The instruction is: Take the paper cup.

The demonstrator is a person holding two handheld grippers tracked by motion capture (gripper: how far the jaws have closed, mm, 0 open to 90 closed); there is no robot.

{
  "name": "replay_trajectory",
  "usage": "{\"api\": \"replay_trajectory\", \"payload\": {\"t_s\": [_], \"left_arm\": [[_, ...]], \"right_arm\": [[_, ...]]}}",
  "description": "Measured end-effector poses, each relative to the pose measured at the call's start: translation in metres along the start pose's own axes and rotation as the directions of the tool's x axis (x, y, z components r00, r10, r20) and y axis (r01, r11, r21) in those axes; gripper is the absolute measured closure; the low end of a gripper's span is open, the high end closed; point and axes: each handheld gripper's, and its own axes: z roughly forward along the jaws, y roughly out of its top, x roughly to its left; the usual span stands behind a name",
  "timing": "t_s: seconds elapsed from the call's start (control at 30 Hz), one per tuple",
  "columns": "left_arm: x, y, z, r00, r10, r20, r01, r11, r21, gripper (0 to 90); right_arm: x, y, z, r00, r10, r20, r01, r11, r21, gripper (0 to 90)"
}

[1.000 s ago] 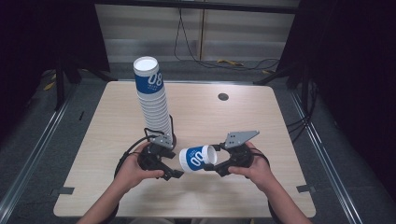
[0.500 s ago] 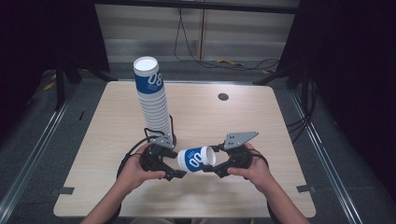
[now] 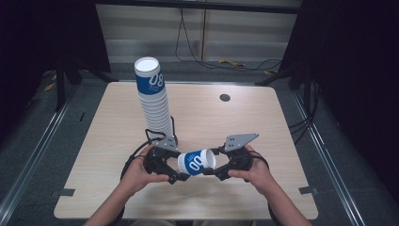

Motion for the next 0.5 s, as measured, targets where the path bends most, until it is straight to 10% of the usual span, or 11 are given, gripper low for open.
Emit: {"api": "replay_trajectory", "payload": {"t_s": [0.5], "left_arm": [[-0.0013, 0.0024, 0.0043, 0.9989, 0.036, 0.031, -0.034, 0.9985, -0.043, 8.2]], "right_arm": [[0.0004, 0.0020, 0.0043, 0.9996, -0.001, -0.029, 0.001, 1.0000, -0.009, 28.1]]}}
